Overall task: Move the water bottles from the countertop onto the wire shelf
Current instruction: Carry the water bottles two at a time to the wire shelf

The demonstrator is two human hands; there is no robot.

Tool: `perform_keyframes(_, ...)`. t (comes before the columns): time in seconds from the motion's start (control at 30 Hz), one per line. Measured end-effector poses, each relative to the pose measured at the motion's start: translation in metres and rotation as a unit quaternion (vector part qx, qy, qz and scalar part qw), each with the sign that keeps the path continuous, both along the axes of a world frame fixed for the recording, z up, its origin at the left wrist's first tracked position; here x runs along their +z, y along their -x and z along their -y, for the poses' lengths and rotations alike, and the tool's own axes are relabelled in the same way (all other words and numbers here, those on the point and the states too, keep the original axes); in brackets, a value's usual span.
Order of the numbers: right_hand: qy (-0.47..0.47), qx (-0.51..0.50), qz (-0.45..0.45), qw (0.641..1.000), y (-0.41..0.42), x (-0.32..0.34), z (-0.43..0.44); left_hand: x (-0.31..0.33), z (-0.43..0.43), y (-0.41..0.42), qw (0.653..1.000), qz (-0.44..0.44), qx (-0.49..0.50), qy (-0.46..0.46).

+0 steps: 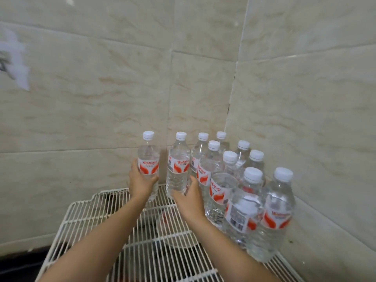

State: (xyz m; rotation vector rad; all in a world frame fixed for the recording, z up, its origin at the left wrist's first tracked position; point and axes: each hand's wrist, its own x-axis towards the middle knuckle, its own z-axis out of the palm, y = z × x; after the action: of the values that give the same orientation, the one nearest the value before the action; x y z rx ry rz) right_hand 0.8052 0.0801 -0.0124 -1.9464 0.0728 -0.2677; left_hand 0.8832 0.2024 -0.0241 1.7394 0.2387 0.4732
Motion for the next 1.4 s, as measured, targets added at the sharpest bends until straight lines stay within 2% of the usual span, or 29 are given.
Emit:
perform_keyframes(0.23,0.056,0.038,-0.008,0.998,0.046,0.003,0.017,-0.013,-0.022,0.056,0.993,-0.089,-0.003,-0.082)
perform_keyframes(0.37,0.085,0.091,-0.016,0.992,0.077,0.004,0.003,-0.01,-0.058,0.111,0.992,-0.077,0.032,-0.09)
perform_keyframes(0.5,0.101,0.174,0.017,0.979,0.119,0.003,-0.025,-0.004,-0.099,0.195,0.988,-0.075,0.088,-0.102)
perform_keyframes(0.67,0.133,0.287,0.084,0.945,0.196,-0.007,-0.071,-0.024,-0.148,0.328,0.964,-0.112,0.221,-0.099)
perform_keyframes(0.77,0.163,0.345,0.14,0.914,0.243,-0.018,-0.094,-0.036,-0.17,0.398,0.946,-0.135,0.276,-0.102)
perform_keyframes(0.87,0.174,0.395,0.158,0.888,0.277,-0.032,-0.113,-0.045,-0.185,0.452,0.932,-0.136,0.323,-0.089)
perform_keyframes(1.17,0.244,0.475,0.097,0.84,0.348,-0.074,-0.19,-0.073,-0.232,0.58,0.892,-0.158,0.421,-0.044)
perform_keyframes(1.4,0.27,0.512,0.086,0.811,0.399,-0.089,-0.311,-0.08,-0.316,0.684,0.862,-0.159,0.481,-0.02)
